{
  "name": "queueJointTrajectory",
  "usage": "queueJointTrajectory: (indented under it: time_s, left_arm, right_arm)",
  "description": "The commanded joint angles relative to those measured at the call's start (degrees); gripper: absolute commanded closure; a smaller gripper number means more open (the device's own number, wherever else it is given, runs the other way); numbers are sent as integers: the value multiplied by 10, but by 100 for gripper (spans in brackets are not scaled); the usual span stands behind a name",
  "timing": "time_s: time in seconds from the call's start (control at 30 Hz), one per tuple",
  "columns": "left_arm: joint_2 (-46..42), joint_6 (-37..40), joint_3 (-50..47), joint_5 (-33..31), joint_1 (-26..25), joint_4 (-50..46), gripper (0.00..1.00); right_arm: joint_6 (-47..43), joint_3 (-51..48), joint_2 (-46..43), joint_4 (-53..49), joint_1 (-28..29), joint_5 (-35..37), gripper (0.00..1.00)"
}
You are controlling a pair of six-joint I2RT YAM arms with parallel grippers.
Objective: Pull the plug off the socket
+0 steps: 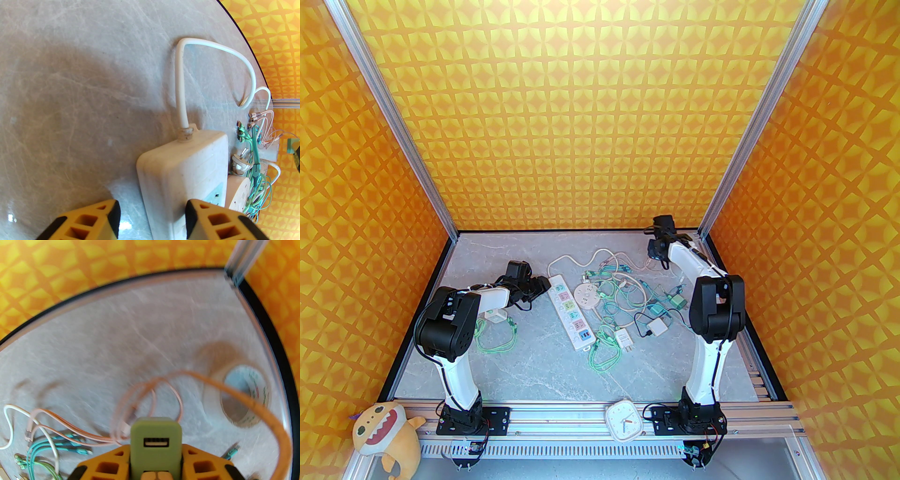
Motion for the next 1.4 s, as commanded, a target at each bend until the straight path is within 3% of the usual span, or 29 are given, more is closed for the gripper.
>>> queueJointTrajectory:
  time_s: [0.0, 0.2, 0.5, 0.67, 0.87, 1.17, 1.2, 1.23, 1.37]
  left_arm:
    - [-4, 13, -9, -1, -2, -23, 49]
    - [-6, 13, -9, -2, -2, -23, 49]
    - [-8, 13, -10, -2, -2, -23, 49]
    - [-9, 14, -11, -2, -2, -20, 49]
    - [-21, 19, -18, -2, -2, -10, 45]
    - [-62, 41, -17, -9, -3, -10, 32]
    - [-72, 46, -16, -11, -3, -15, 27]
    - [-83, 52, -16, -13, -3, -20, 26]
    - [-162, 79, -29, -31, -3, -30, 25]
  right_arm:
    - [42, -13, 4, -8, -21, -63, 66]
    - [86, -45, 12, 1, -63, -139, 60]
    - [87, -62, 10, -4, -72, -153, 57]
    - [86, -72, -26, -14, -72, -139, 41]
    - [91, -134, -106, 3, -72, -125, 33]
    - [109, -280, -269, 78, -57, -134, 27]
    - [106, -291, -289, 83, -54, -131, 25]
    - [101, -301, -309, 86, -49, -125, 5]
    - [84, -352, -390, 123, -17, -74, 2]
